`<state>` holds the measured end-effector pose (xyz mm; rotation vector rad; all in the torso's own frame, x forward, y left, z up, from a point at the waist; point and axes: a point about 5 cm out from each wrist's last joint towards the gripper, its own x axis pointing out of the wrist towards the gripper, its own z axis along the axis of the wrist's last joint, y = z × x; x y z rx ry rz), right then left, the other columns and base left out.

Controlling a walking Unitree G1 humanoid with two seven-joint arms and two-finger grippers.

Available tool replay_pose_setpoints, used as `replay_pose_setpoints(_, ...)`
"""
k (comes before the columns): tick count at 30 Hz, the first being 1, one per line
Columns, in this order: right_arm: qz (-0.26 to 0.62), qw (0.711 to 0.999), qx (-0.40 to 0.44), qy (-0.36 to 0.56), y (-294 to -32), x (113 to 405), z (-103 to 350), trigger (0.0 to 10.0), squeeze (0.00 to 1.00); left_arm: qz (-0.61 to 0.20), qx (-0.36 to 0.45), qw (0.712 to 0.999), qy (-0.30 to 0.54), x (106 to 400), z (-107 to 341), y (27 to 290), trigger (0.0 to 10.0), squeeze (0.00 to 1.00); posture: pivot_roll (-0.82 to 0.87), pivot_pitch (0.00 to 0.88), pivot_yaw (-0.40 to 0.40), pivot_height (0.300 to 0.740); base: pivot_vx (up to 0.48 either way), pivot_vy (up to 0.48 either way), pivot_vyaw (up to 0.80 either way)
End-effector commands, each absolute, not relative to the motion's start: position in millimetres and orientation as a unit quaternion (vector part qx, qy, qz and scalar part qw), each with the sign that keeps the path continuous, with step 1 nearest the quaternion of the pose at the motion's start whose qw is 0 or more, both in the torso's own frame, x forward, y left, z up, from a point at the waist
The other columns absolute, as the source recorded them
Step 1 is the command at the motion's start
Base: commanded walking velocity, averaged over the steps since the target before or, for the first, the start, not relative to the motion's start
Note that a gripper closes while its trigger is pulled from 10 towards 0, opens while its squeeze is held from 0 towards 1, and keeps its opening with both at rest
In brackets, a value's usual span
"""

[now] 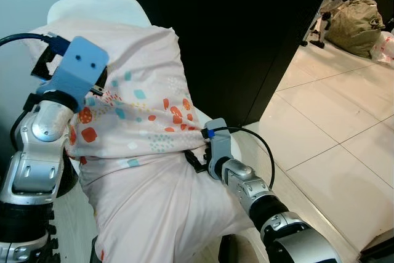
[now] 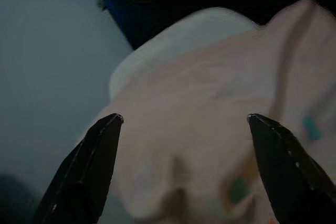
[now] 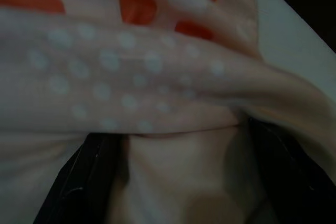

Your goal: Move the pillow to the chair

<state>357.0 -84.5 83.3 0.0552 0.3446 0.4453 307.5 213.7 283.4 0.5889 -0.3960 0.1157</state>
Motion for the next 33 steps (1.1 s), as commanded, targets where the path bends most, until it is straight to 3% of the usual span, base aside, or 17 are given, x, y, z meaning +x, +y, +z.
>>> replay_pose_setpoints(1,0.215,0.961,0.081,0.156,-86.5,359.3,87.8,10.0,0.0,0.011,0.222,0.955,-0.198,306.7,270.1,197.0,10.0,1.0,0.17,0.054,-0.166,0.505,0.0,0.0,0.0)
replay_pose_setpoints(2,0.215,0.96,0.113,0.139,-87.3,361.6,93.8,10.0,0.0,-0.008,0.182,0.964,-0.193,306.7,263.2,189.3,10.0,1.0,0.16,0.054,-0.165,0.505,0.0,0.0,0.0)
replay_pose_setpoints(3,0.213,0.958,0.155,0.116,-90.1,364.6,101.9,10.0,0.0,-0.036,0.124,0.975,-0.183,305.9,252.8,177.6,10.0,0.43,0.16,0.052,-0.164,0.505,0.0,0.0,0.0)
replay_pose_setpoints(5,0.213,0.958,0.155,0.116,-90.1,364.6,101.9,10.0,0.0,-0.036,0.124,0.975,-0.183,305.9,252.8,177.6,10.0,0.43,0.16,0.052,-0.164,0.505,0.0,0.0,0.0)
replay_pose_setpoints(6,0.213,0.956,0.182,0.091,-96.7,367.7,110.6,10.0,0.0,-0.064,0.053,0.983,-0.165,303.4,237.1,162.4,10.0,0.0,0.16,0.051,-0.16,0.505,0.0,0.0,0.0)
replay_pose_setpoints(11,0.211,0.944,0.248,0.054,-116.6,371.4,123.0,10.0,0.0,-0.098,-0.053,0.985,-0.132,295.7,212.7,137.4,10.0,0.0,0.15,0.051,-0.155,0.505,0.0,0.0,0.0)
replay_pose_setpoints(20,0.253,0.919,0.3,0.023,-125.3,367.6,129.2,10.0,0.0,-0.096,-0.05,0.987,-0.119,296.1,203.0,135.4,10.0,0.0,0.15,0.05,-0.157,0.505,0.0,0.0,0.0)
replay_pose_setpoints(33,0.267,0.903,0.335,0.021,-133.6,358.5,118.7,10.0,0.0,-0.092,-0.04,0.986,-0.137,296.6,210.1,137.3,10.0,0.0,0.16,0.043,-0.156,0.565,0.0,0.0,0.0)
